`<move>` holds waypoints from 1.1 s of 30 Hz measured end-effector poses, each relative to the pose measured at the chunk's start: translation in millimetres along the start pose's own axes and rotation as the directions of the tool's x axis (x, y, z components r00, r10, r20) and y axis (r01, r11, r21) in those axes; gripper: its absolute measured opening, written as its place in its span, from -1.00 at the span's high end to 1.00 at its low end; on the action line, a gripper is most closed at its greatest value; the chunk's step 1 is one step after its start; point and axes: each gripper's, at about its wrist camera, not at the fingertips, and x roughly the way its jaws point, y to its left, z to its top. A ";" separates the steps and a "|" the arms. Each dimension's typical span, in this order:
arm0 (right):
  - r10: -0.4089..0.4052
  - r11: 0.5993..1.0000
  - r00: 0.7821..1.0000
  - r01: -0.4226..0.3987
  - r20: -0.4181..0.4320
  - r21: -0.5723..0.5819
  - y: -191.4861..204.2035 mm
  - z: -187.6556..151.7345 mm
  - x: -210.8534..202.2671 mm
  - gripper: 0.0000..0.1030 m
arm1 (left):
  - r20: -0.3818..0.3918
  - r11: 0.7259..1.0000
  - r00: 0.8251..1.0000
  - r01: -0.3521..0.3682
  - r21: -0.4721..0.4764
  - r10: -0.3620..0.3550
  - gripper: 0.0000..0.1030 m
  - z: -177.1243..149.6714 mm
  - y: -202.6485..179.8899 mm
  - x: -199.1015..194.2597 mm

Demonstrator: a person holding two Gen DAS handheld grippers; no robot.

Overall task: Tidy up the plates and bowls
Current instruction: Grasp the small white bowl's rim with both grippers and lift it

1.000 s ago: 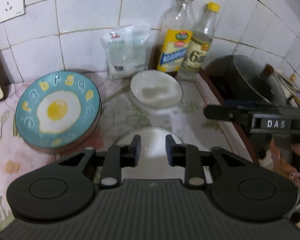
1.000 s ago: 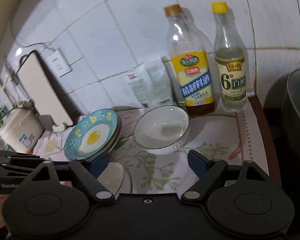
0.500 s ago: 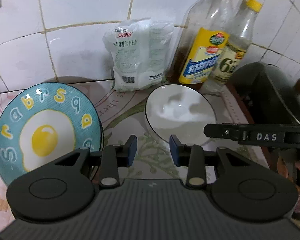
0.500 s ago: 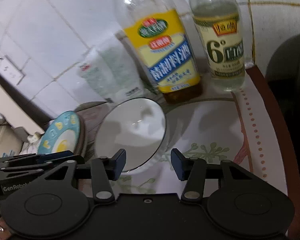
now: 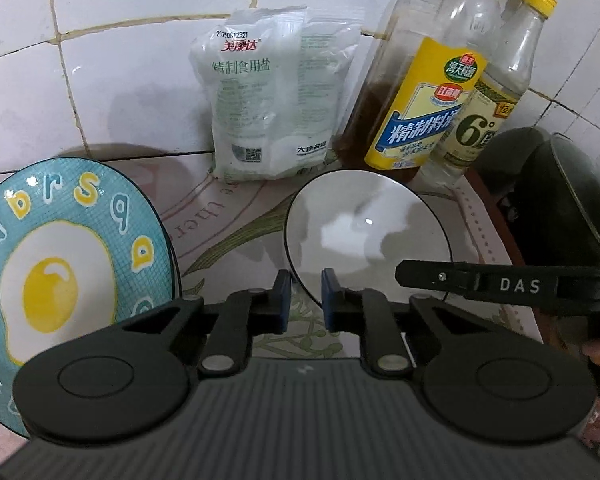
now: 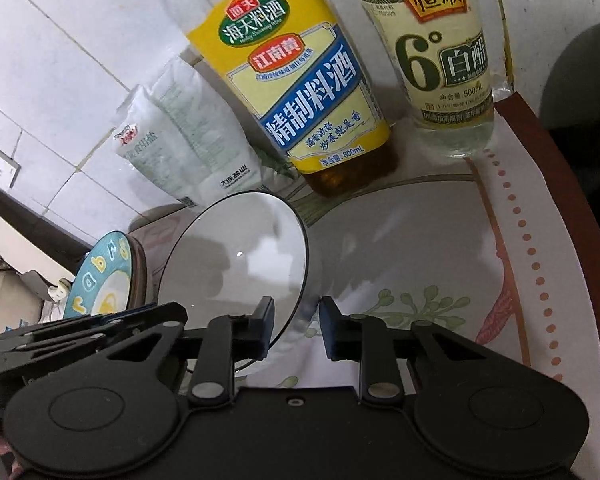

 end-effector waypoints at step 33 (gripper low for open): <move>0.030 0.970 0.992 0.000 0.121 -0.242 121.5 -80.8 -150.4 0.57 | 0.136 0.997 0.989 0.041 0.058 -0.049 0.73 -76.9 1.1 -203.2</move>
